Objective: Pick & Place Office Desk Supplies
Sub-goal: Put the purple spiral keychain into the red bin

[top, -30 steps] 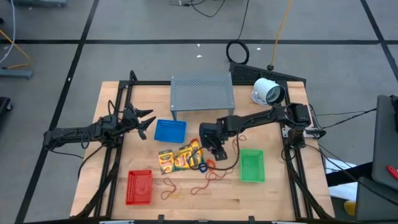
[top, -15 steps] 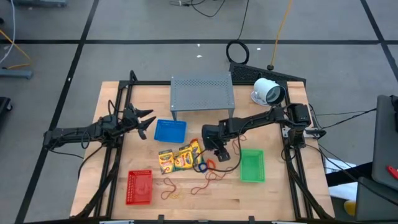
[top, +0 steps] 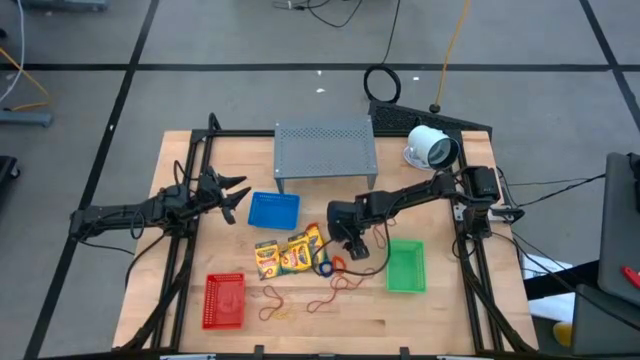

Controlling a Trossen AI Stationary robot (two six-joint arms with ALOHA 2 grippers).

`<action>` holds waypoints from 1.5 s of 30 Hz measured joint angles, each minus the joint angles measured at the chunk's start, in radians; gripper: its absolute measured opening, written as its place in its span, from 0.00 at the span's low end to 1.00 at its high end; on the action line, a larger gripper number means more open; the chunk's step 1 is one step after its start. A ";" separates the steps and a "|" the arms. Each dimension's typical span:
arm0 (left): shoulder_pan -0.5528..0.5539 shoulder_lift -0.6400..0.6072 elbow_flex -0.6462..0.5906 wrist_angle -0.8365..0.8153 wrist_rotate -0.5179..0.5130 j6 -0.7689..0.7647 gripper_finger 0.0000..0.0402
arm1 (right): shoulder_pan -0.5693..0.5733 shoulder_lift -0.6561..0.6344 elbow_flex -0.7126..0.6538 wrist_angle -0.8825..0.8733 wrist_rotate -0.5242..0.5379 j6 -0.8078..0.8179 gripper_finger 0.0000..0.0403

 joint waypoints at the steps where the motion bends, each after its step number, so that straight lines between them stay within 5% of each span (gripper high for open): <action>1: 0.000 0.000 0.000 0.000 0.000 -0.002 0.46 | -0.001 0.000 -0.002 0.001 -0.003 0.001 0.53; 15: 0.000 0.000 0.000 0.000 0.000 -0.008 0.46 | 0.000 -0.004 -0.032 -0.009 0.006 -0.027 0.50; 32: 0.000 0.000 0.000 0.000 0.000 0.017 0.46 | 0.001 -0.003 -0.034 0.010 0.050 -0.094 0.04; 45: 0.000 0.000 0.000 0.000 0.001 0.053 0.46 | 0.027 -0.007 -0.037 0.143 0.059 0.017 0.00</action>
